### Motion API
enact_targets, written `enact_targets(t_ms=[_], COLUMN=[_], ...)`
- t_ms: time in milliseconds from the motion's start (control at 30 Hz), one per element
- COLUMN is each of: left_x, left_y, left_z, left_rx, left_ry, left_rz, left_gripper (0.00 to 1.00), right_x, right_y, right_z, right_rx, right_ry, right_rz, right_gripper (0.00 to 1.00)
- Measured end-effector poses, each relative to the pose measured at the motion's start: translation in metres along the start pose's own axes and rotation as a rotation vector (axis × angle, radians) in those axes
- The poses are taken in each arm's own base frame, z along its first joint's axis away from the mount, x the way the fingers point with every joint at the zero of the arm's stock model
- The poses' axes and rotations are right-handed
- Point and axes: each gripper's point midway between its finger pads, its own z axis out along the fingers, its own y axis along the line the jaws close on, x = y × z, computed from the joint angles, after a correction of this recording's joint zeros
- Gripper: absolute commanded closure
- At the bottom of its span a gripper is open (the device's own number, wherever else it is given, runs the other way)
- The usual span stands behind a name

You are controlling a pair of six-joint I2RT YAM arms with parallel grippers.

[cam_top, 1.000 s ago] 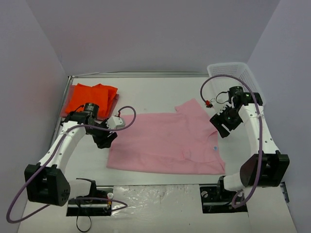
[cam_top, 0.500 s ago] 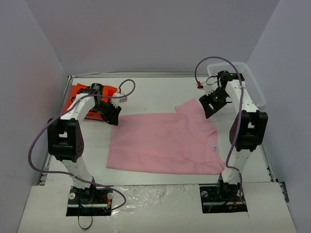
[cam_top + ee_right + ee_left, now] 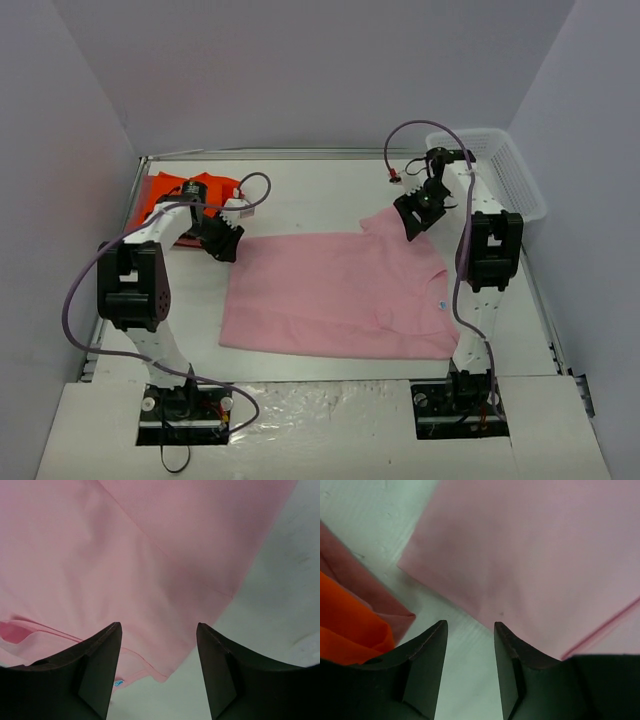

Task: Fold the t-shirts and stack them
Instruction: Grap the side of the flattened tshirt furthest away from the robot with both arms

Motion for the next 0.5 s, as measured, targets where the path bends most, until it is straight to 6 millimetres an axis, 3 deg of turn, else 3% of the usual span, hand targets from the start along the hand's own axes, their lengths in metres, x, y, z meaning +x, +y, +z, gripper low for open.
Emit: enact_targets(t_ms=[333,500], left_x=[-0.02,-0.027], left_y=[0.046,0.057], left_z=[0.031,0.043], left_rx=[-0.047,-0.035], left_ry=[-0.027,-0.039], left_rz=[-0.007,-0.033], left_gripper=[0.58,0.57], right_x=[-0.015,-0.014], right_y=[-0.01,-0.013], right_z=[0.008,0.018], right_rx=[0.011,0.002], right_ry=[-0.016,-0.002], right_rz=[0.0,0.008], right_gripper=[0.43,0.44])
